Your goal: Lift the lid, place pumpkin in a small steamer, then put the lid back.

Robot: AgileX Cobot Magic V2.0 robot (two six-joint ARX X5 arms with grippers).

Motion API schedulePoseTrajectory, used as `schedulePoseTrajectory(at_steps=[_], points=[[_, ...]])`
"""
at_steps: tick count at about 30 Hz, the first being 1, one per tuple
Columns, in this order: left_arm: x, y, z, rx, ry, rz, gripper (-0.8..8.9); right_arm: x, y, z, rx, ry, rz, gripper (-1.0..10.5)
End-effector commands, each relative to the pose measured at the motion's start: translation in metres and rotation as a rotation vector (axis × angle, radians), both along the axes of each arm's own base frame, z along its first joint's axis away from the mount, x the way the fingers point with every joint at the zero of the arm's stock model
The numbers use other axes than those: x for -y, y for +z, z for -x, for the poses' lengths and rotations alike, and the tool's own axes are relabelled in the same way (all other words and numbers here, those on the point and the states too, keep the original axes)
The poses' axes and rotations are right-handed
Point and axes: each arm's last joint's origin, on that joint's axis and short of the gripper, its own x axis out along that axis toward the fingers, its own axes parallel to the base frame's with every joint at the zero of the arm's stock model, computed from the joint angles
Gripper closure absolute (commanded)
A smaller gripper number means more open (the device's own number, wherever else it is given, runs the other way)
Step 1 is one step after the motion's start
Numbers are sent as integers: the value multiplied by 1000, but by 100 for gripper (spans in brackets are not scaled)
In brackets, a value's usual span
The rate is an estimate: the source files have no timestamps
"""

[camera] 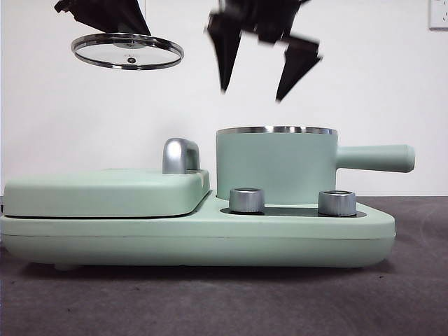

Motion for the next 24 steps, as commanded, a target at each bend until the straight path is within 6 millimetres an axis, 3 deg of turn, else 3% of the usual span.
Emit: schedulePoseTrajectory(at_steps=[1,7,13,19,24], points=[[1,11,0,47,1,22,757,15,25,26,-20,-12,-7,404],[1,11,0,43,3,27,757,44,65,91,41,10,-33,405],[4,11,0,39,0,34,757,80,80,165,86,33,-56,411],[14,11,3,31,-28,41,757,113,78,234,163,61,-52,412],[31,10,10,18,-71,54,757,146,64,276,230,7,-41,411]])
